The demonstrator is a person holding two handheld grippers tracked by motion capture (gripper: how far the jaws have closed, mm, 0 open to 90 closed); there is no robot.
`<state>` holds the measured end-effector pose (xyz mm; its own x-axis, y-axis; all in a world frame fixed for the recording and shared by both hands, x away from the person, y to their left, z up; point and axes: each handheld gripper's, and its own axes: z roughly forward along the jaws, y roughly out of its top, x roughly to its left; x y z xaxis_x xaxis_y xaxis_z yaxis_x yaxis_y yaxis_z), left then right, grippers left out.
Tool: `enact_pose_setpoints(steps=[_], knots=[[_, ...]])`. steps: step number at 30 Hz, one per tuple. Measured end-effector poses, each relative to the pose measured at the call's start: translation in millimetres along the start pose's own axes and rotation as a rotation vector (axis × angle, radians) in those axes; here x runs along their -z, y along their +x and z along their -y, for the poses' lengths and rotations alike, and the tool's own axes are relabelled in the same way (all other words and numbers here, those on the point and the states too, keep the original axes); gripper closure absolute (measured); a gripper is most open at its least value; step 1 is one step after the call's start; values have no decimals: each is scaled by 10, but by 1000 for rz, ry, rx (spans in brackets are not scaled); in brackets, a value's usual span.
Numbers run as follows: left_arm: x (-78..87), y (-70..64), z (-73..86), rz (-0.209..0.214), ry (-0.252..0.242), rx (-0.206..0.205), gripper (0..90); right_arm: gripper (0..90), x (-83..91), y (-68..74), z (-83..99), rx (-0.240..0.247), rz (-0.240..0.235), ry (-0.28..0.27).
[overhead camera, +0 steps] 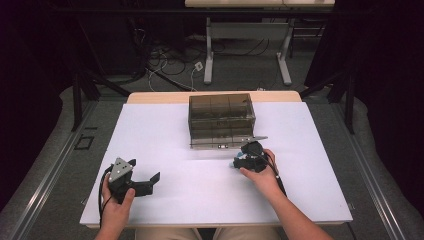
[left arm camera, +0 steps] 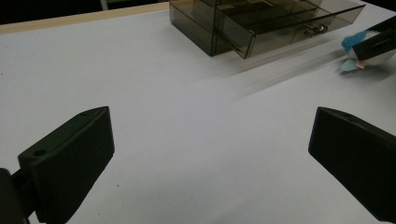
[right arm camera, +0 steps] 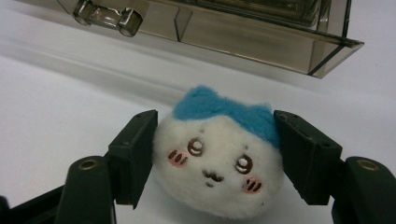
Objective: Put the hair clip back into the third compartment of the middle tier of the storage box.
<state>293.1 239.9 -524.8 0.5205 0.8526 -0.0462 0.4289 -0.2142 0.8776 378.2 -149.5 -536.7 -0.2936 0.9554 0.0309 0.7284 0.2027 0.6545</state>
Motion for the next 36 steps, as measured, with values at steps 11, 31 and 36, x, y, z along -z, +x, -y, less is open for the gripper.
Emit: enact_pose_setpoints(steps=[11, 31, 36], knots=[[-1, 1, 1, 3, 0, 4, 4, 327, 53, -2, 22, -15, 0, -41], [-1, -2, 1, 4, -4, 9, 4, 328, 151, -9, 27, -3, 19, -149], [-1, -2, 1, 3, -4, 8, 3, 328, 182, -15, 28, -1, 22, -173]])
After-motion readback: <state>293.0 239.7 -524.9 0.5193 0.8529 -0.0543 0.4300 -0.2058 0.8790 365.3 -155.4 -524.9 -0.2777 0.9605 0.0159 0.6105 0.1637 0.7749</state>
